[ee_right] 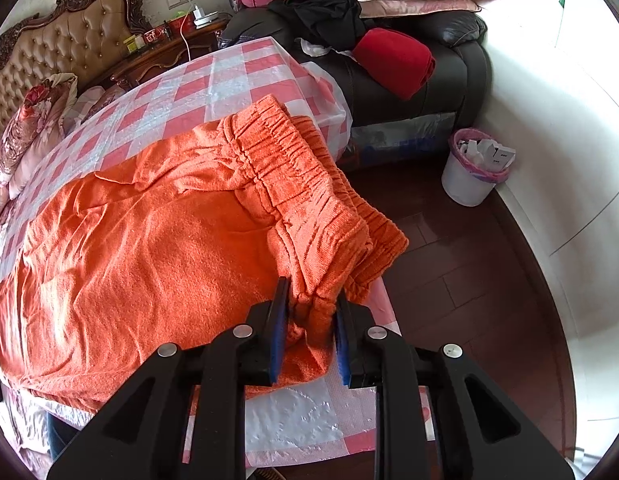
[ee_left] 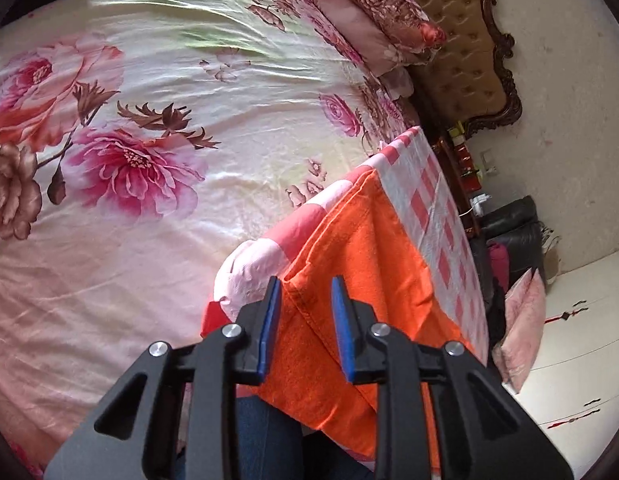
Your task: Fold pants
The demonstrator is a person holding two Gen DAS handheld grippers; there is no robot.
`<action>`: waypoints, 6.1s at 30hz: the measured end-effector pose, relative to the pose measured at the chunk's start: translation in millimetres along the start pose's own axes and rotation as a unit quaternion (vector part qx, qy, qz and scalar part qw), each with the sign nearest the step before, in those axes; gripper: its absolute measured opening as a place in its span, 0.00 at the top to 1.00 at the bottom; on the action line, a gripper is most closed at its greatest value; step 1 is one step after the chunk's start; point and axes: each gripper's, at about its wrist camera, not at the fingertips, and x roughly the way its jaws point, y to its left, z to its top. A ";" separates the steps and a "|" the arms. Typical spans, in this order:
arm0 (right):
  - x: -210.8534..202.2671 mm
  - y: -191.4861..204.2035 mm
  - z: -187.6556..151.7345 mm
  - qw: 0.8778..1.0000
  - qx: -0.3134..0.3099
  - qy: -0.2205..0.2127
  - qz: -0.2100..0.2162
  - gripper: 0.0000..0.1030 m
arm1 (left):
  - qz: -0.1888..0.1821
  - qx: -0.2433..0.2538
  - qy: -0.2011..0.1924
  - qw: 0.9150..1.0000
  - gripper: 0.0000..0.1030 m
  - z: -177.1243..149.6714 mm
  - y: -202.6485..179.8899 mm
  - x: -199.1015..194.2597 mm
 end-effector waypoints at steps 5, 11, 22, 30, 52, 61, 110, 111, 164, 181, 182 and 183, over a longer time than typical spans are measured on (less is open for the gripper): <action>0.2 -1.0 1.3 1.000 -0.005 0.003 0.002 0.80 | 0.073 0.074 0.009 0.995 0.85 2.0 -23.2 16.7; 0.0 -1.9 1.3 1.000 -0.004 0.005 0.007 0.80 | 0.101 0.161 -0.024 0.981 0.92 4.0 -64.6 -21.4; 0.5 -1.8 3.6 1.000 -0.016 0.010 0.007 0.80 | 0.084 0.072 0.000 0.994 0.92 -36.1 19.6 -22.8; -7.3 4.0 7.2 1.000 -0.021 0.006 -0.013 0.80 | 0.062 0.054 0.003 0.997 0.91 -37.0 24.1 -27.3; -1.0 33.6 4.0 0.985 -0.079 0.001 -0.153 0.65 | 0.051 0.177 -0.064 0.981 0.56 1.2 -22.0 -35.3; -58.8 79.1 -7.2 0.961 -0.104 -0.100 -0.236 0.23 | 0.051 0.253 0.002 0.966 0.99 52.7 -65.2 51.9; -2.5 287.3 -27.9 0.960 -0.261 -0.061 -0.081 0.17 | 0.093 0.425 -0.008 0.900 0.91 24.2 -97.6 73.6; -3.4 292.4 -29.4 0.959 -0.265 -0.062 -0.075 0.17 | 0.083 0.429 -0.015 0.900 0.91 21.1 -99.8 64.1; -60.3 92.0 -87.1 0.990 -0.117 -0.053 -0.057 0.23 | -0.153 0.447 0.125 0.873 0.60 -320.6 -265.7 77.0; -2.7 21.6 -34.5 0.992 -0.047 -0.067 -0.093 0.16 | -0.068 0.519 0.071 0.849 0.44 -340.8 -261.5 103.4; -3.7 22.9 -34.4 0.992 -0.052 -0.065 -0.099 0.16 | -0.068 0.518 0.071 0.850 0.44 -341.2 -261.9 102.4; -6.5 25.3 -33.9 0.990 -0.056 -0.063 -0.111 0.16 | -0.068 0.514 0.074 0.852 0.44 -339.0 -263.2 102.5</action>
